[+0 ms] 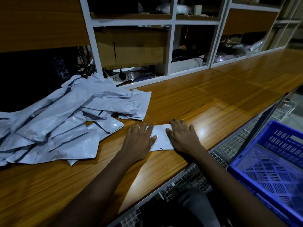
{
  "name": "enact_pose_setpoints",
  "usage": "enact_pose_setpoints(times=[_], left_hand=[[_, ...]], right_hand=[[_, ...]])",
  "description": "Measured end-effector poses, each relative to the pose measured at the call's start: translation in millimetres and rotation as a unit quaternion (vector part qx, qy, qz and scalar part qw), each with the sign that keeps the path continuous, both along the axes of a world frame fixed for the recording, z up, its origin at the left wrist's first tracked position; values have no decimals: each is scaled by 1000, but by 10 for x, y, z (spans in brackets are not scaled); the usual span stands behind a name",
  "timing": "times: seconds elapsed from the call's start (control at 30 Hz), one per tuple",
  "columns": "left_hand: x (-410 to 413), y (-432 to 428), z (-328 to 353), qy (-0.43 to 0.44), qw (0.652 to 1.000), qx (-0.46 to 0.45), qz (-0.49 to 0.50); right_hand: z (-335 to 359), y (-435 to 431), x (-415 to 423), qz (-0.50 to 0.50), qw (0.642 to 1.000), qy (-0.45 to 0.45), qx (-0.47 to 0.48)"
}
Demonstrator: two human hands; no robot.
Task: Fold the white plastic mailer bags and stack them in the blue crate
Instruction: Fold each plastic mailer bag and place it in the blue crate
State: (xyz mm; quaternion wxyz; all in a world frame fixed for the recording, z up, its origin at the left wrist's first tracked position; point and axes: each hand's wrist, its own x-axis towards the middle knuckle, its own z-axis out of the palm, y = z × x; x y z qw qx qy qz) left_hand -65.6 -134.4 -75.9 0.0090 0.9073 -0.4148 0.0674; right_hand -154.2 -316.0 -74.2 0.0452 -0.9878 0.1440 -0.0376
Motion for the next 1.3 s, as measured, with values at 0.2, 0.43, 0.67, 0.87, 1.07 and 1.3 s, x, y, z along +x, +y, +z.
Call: enact_pose_setpoints(times=[0.2, 0.43, 0.67, 0.87, 1.07, 1.3], left_hand=[[-87, 164, 78, 13, 997, 74, 13], [-419, 276, 232, -8, 995, -19, -93], [-427, 306, 71, 92, 987, 100, -91], [-286, 376, 184, 89, 986, 128, -59], [-310, 354, 285, -27, 995, -59, -82], [-244, 18, 250, -58, 993, -94, -48]], right_hand=[[58, -179, -158, -53, 998, 24, 8], [394, 35, -495, 33, 984, -123, 126], [249, 293, -468, 128, 983, 130, 29], [192, -28, -413, 74, 987, 139, 10], [317, -68, -412, 84, 996, 4, 44], [224, -34, -228, 97, 989, -108, 16]])
